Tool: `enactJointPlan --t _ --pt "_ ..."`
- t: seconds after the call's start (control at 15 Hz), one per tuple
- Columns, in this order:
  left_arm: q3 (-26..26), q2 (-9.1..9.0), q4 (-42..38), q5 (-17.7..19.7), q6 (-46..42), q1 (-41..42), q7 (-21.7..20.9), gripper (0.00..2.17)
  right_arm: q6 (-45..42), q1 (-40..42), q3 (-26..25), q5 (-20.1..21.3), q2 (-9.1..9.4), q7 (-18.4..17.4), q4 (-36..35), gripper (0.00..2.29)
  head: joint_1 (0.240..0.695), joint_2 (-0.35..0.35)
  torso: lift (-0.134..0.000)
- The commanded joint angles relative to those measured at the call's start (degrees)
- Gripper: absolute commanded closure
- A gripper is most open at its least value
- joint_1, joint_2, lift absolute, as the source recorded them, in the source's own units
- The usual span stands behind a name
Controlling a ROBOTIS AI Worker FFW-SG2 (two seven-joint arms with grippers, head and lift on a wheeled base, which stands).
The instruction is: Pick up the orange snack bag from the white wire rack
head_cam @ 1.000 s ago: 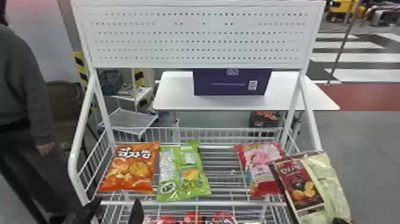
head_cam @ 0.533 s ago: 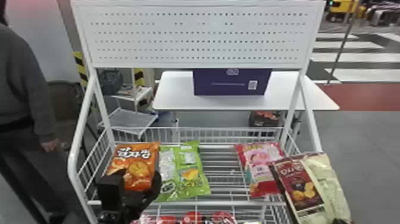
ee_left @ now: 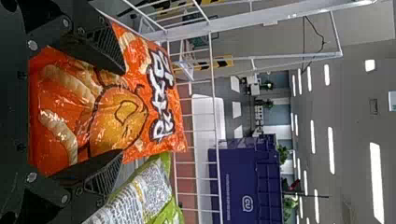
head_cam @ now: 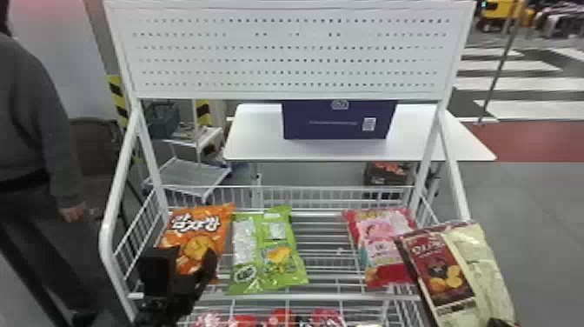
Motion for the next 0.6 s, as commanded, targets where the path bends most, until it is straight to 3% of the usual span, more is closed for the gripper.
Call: enactJointPlan --t 0.0,0.13,0.33,0.53 --pt "0.3 0.00 -0.5 0.0 1.3 0.4 1.4 2.01 0.0 0.1 -0.1 0.0 0.16 0.0 0.0 2.26 0.499 0.000 0.000" --pt "0.2 0.27 -1.7 0.3 3.2 0.9 0.7 2.15 0.0 0.2 -0.2 0.0 0.16 0.0 0.0 2.26 0.499 0.000 0.000" --pt "-0.3 0.27 -4.0 0.0 3.2 2.1 1.1 2.15 0.0 0.3 -0.2 -0.1 0.16 0.0 -0.1 2.26 0.499 0.000 0.000" --pt "0.8 0.44 -13.1 0.2 2.8 7.0 1.7 2.15 0.0 0.2 0.0 -0.1 0.08 0.0 -0.1 2.26 0.499 0.000 0.000"
